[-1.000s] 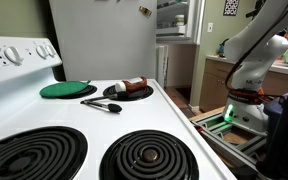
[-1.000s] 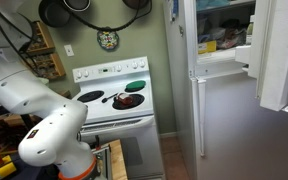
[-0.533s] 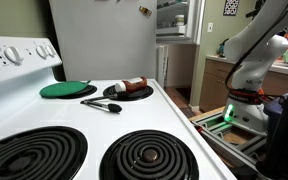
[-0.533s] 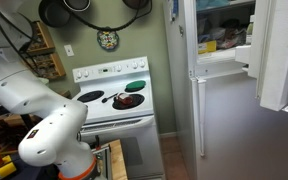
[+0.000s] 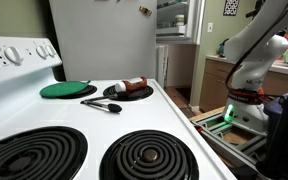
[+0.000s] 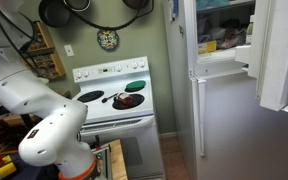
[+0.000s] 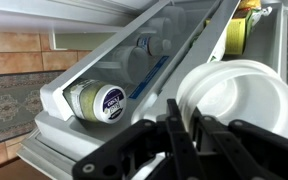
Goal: Put the lunchbox in the fridge and then close the top fridge door
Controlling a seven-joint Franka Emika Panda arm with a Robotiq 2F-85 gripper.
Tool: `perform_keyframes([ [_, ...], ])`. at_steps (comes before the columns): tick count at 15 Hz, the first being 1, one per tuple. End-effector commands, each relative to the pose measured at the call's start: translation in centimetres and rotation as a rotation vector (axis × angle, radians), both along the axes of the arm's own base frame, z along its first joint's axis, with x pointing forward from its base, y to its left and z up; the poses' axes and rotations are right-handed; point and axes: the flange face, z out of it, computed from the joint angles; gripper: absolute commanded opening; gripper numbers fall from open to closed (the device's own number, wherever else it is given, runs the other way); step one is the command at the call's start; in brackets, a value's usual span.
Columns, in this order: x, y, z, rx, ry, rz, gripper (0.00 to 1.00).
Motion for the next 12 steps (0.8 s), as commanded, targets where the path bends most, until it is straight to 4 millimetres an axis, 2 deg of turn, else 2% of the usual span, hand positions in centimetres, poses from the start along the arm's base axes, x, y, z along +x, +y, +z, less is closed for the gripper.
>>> perform_keyframes([
  [1,0.6,-0.4,0.2,0.02,-0.035,-0.057,0.03],
  [12,2.3,-1.0,-0.6,0.079,-0.081,-0.146,0.03],
])
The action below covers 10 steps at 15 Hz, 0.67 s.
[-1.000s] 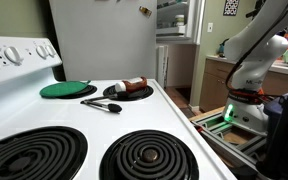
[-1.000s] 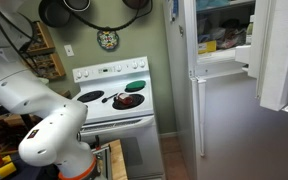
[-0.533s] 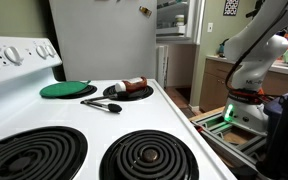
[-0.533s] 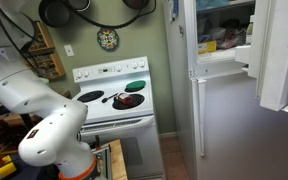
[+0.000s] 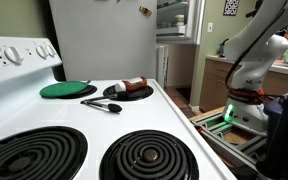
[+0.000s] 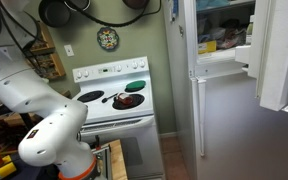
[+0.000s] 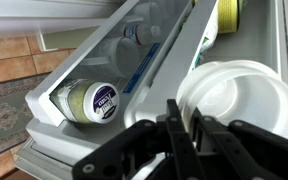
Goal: Put the lunchbox in the fridge and then close the top fridge door
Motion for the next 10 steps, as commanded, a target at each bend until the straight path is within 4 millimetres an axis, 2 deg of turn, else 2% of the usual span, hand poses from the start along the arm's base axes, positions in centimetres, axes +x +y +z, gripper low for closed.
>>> perform_keyframes([
  [1,0.69,-0.24,0.07,0.019,-0.027,-0.04,0.03],
  [9,1.09,-0.61,-0.04,0.059,-0.04,-0.091,0.03],
  [10,1.12,-0.59,-0.08,0.061,-0.041,-0.095,0.05],
])
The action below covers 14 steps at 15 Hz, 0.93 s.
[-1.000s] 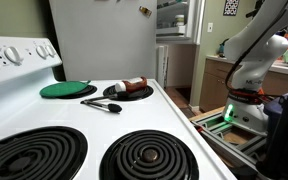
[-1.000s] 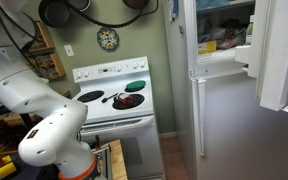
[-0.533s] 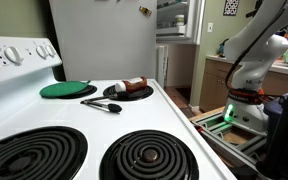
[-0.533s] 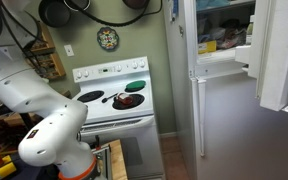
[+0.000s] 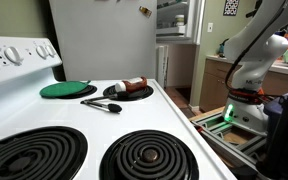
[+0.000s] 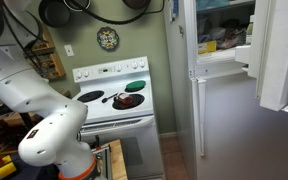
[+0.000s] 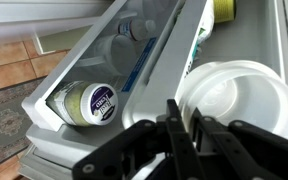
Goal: Put the lunchbox in the fridge and then close the top fridge door
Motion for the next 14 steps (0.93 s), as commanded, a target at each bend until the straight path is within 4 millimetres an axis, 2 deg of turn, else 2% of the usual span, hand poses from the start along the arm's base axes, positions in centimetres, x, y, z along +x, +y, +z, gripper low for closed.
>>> perform_keyframes([
  [1,0.43,-0.3,0.21,0.015,-0.017,-0.039,0.15],
  [2,0.49,-0.35,0.2,0.017,-0.018,-0.044,0.25],
  [3,0.55,-0.38,0.2,0.018,-0.018,-0.047,0.3],
  [4,0.61,-0.42,0.23,0.02,-0.019,-0.05,0.28],
  [6,0.72,-0.5,0.26,0.023,-0.02,-0.055,0.37],
  [7,0.77,-0.56,0.29,0.023,-0.021,-0.057,0.35],
  [8,0.81,-0.62,0.32,0.024,-0.022,-0.059,0.43],
  [9,0.85,-0.67,0.36,0.025,-0.023,-0.06,0.57],
  [14,0.7,-0.92,0.63,0.038,-0.021,-0.06,0.93],
])
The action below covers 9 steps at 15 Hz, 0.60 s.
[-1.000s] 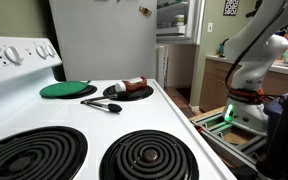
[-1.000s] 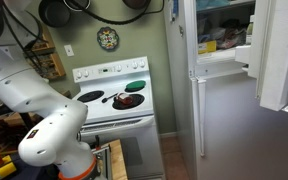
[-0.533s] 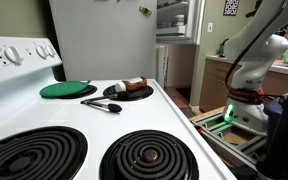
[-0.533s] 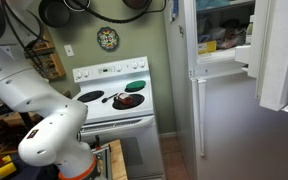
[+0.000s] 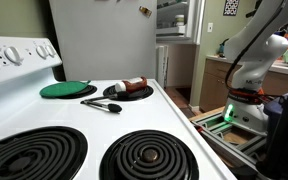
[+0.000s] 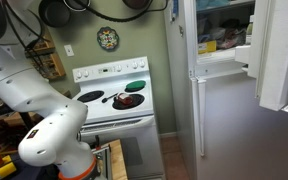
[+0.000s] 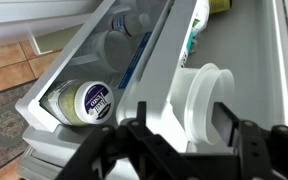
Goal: Put the lunchbox in the fridge and then close the top fridge door
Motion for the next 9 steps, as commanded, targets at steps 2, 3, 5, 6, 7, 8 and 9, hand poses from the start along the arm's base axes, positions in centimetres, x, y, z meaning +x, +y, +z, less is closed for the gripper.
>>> perform_keyframes([
  [2,-0.5,-0.6,1.1,0.003,0.006,0.002,1.0],
  [3,-0.9,-0.9,1.5,-0.012,0.017,0.023,1.0],
  [5,-1.6,-1.4,2.3,-0.032,0.025,0.054,1.0],
  [6,-2.0,-1.7,2.6,-0.04,0.033,0.073,1.0],
  [7,-2.4,-2.0,2.9,-0.061,0.049,0.101,1.0],
  [8,-2.7,-2.3,2.9,-0.093,0.077,0.139,1.0],
  [9,-3.0,-2.7,2.9,-0.12,0.098,0.163,1.0],
])
